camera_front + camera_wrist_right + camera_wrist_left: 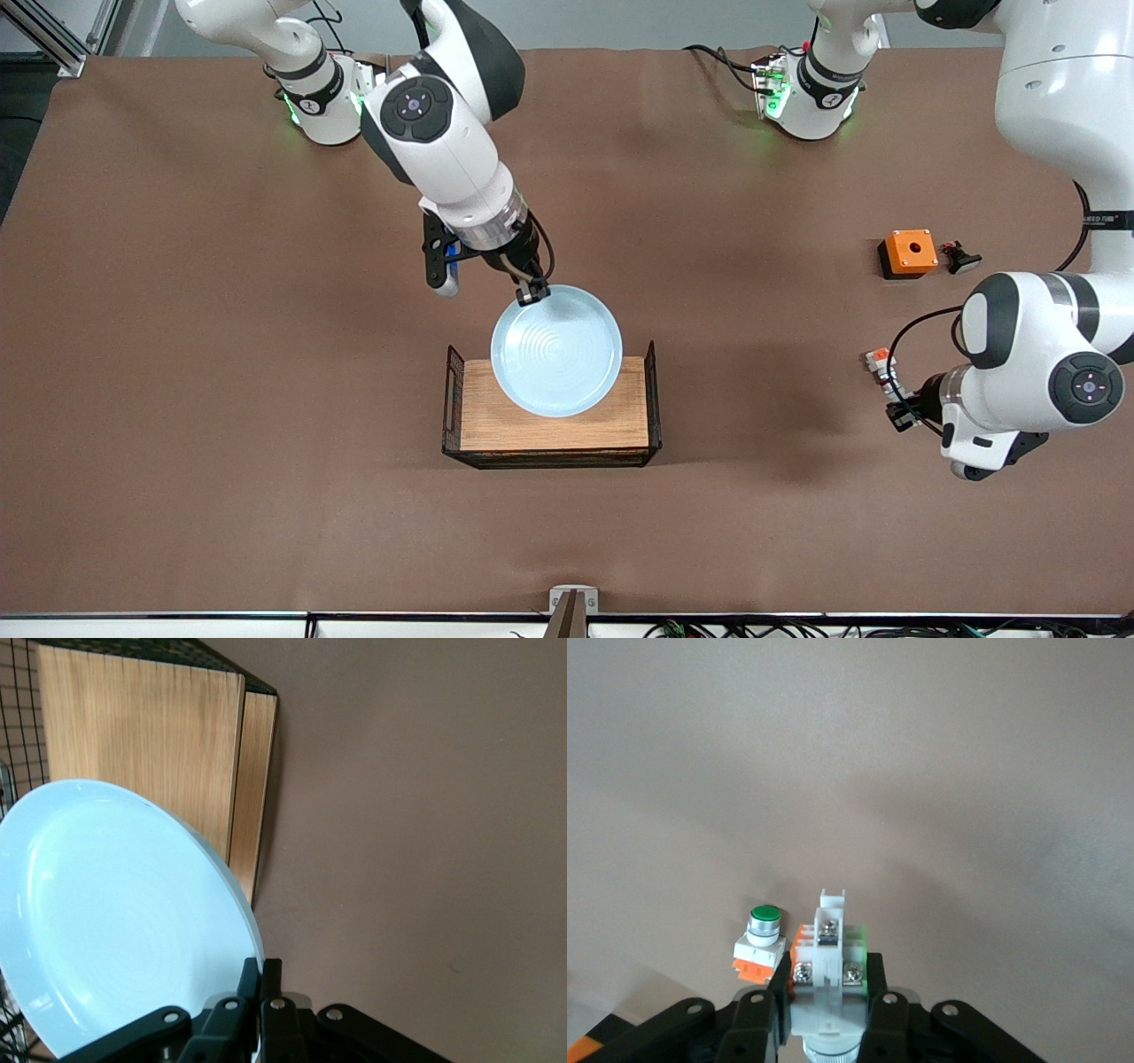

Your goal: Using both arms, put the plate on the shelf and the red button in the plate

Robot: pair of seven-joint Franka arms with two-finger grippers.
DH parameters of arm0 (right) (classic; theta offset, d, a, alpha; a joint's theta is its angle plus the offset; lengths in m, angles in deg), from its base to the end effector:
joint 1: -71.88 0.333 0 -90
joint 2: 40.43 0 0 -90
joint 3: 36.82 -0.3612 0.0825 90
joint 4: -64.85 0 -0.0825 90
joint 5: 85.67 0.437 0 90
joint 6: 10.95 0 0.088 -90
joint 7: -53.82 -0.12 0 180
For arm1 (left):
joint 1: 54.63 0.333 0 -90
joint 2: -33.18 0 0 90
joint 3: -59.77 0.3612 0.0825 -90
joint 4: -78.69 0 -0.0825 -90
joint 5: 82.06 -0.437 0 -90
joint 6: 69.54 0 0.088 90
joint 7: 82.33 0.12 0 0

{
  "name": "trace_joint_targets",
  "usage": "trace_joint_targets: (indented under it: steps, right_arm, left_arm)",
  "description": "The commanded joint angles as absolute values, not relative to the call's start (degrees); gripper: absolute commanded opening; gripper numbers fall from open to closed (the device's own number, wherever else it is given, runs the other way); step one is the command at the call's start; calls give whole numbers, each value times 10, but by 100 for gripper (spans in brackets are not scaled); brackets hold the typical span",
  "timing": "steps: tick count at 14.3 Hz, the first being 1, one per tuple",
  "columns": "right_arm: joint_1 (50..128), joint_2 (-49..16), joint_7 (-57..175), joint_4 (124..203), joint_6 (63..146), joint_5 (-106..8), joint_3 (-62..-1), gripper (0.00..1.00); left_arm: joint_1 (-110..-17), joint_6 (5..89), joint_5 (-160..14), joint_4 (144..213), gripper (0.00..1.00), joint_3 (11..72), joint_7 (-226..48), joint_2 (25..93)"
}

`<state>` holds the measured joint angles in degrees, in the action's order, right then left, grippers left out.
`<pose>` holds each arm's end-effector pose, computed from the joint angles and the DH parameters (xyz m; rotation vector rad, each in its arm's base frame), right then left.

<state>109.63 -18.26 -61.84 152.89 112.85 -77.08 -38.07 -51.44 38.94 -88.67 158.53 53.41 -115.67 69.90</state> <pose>0.5914 0.4856 0.4675 -2.1918 1.8635 0.1252 0.7803 -0.0169 0.3226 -2.9615 -0.7559 0.1801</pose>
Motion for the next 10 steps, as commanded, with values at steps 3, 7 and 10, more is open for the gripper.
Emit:
trace_joint_targets:
  steps: [3, 7, 10]
  right_arm:
    - [1084, -148, -647, 1511, 1129, -779, -380, 1]
    - [1085, -112, -654, 1507, 1156, -782, -380, 2]
    - [1087, -91, -655, 1493, 1168, -783, -380, 2]
  left_arm:
    - [-516, 352, -890, 1574, 10, 531, -1185, 675]
    - [-519, 327, -889, 1552, 10, 527, -1222, 672]
    - [-523, 299, -889, 1544, 9, 523, -1230, 671]
